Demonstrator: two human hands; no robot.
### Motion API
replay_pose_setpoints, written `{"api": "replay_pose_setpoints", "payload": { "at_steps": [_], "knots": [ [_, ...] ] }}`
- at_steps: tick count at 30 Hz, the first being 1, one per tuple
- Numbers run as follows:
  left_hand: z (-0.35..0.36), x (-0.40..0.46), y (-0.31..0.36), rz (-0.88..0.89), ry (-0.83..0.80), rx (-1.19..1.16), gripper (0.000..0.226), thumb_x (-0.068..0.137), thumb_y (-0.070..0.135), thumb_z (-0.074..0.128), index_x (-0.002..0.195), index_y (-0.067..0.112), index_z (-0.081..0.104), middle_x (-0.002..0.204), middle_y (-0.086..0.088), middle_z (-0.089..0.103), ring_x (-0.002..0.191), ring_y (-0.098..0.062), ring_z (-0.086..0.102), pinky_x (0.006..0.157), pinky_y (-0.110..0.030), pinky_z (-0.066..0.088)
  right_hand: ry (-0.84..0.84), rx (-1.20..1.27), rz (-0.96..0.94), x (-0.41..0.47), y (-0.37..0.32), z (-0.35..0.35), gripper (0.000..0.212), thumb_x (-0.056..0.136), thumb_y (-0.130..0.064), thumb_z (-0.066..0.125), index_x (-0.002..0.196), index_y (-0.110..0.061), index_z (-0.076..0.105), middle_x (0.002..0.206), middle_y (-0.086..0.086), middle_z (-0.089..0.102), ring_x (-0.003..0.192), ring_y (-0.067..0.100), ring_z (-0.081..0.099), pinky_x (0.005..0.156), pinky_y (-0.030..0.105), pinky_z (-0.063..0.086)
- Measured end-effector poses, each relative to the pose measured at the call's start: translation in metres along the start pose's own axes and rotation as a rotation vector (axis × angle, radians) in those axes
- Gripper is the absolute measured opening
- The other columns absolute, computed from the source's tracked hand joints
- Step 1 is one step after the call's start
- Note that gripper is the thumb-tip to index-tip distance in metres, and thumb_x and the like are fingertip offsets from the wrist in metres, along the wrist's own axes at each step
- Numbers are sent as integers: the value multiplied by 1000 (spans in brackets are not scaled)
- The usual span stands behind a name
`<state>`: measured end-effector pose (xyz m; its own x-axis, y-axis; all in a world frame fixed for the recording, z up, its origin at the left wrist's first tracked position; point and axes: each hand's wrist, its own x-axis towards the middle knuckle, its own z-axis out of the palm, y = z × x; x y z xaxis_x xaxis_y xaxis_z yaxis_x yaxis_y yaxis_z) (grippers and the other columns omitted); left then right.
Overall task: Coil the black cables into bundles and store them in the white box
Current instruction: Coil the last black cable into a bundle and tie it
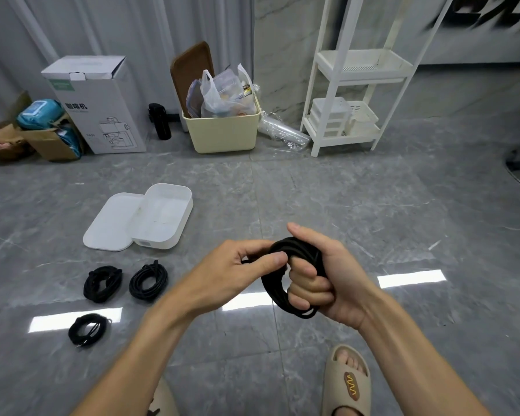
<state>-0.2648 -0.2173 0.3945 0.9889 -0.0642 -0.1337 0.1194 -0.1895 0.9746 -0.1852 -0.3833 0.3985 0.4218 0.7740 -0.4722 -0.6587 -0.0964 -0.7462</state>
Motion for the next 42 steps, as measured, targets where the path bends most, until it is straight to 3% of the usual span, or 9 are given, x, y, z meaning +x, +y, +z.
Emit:
{"api": "replay_pose_setpoints", "payload": {
  "at_steps": [6, 10, 13, 19, 24, 29, 33, 37, 42],
  "knots": [
    [-9, 2, -3, 49, 155, -19, 29, 81, 43, 66, 109, 39, 73, 105, 12, 74, 85, -13, 64, 79, -20, 50, 120, 191, -109, 5, 2, 4, 59, 89, -51, 52, 43, -20, 33, 33, -6, 17, 25, 9, 15, 37, 22, 21],
    [-13, 3, -7, 73, 228, 67, 16, 82, 33, 75, 97, 40, 76, 80, 19, 69, 63, 1, 51, 63, -10, 41, 196, 212, -157, 6, 3, 7, 59, 87, -51, 55, 42, -21, 33, 33, -6, 16, 26, 9, 14, 35, 21, 22],
    [-11, 5, -6, 116, 331, 154, 12, 80, 29, 78, 78, 41, 77, 75, 14, 70, 67, -2, 59, 65, -14, 43, 276, 217, -178, 7, 4, 9, 58, 83, -50, 61, 42, -21, 31, 34, -6, 16, 27, 9, 13, 34, 21, 21],
    [-7, 5, 1, 185, 448, 162, 4, 79, 39, 73, 78, 43, 75, 72, 13, 66, 66, -1, 55, 63, -13, 40, 423, 119, -201, 10, 6, 9, 58, 77, -52, 71, 47, -21, 32, 39, -5, 17, 31, 11, 14, 36, 23, 22],
    [-2, 8, -1, 83, 445, 43, 9, 91, 26, 67, 84, 29, 72, 79, 18, 63, 70, 6, 55, 66, -8, 42, 324, 157, -167, 10, 5, 12, 54, 72, -54, 73, 48, -21, 38, 38, -6, 16, 30, 9, 14, 34, 21, 22],
    [14, 7, -1, -49, 269, -281, 21, 103, 35, 43, 94, 19, 54, 80, 11, 64, 81, -8, 65, 75, -25, 52, 252, 292, -184, 11, 4, 17, 53, 71, -48, 74, 48, -23, 33, 35, -7, 17, 26, 7, 15, 31, 18, 20],
    [33, 13, 0, -116, 395, -469, 24, 105, 37, 43, 91, 21, 53, 88, -9, 66, 72, -18, 64, 66, -36, 53, 224, 314, -207, 13, 8, 17, 53, 74, -44, 73, 49, -22, 32, 34, -6, 16, 26, 7, 15, 32, 19, 23],
    [44, 16, 1, -117, 474, -508, 24, 104, 37, 44, 91, 20, 53, 85, -15, 64, 60, -20, 56, 46, -30, 48, 192, 247, -215, 15, 15, 14, 51, 77, -42, 74, 50, -20, 36, 35, -4, 19, 29, 10, 20, 38, 24, 36],
    [27, 12, 3, -55, 394, -404, 27, 102, 31, 50, 77, 28, 60, 74, 3, 63, 62, -14, 58, 58, -29, 50, 189, 55, -162, 9, 13, 3, 39, 74, -45, 83, 64, -17, 58, 50, 3, 40, 42, 17, 40, 56, 28, 52]
  ]
}}
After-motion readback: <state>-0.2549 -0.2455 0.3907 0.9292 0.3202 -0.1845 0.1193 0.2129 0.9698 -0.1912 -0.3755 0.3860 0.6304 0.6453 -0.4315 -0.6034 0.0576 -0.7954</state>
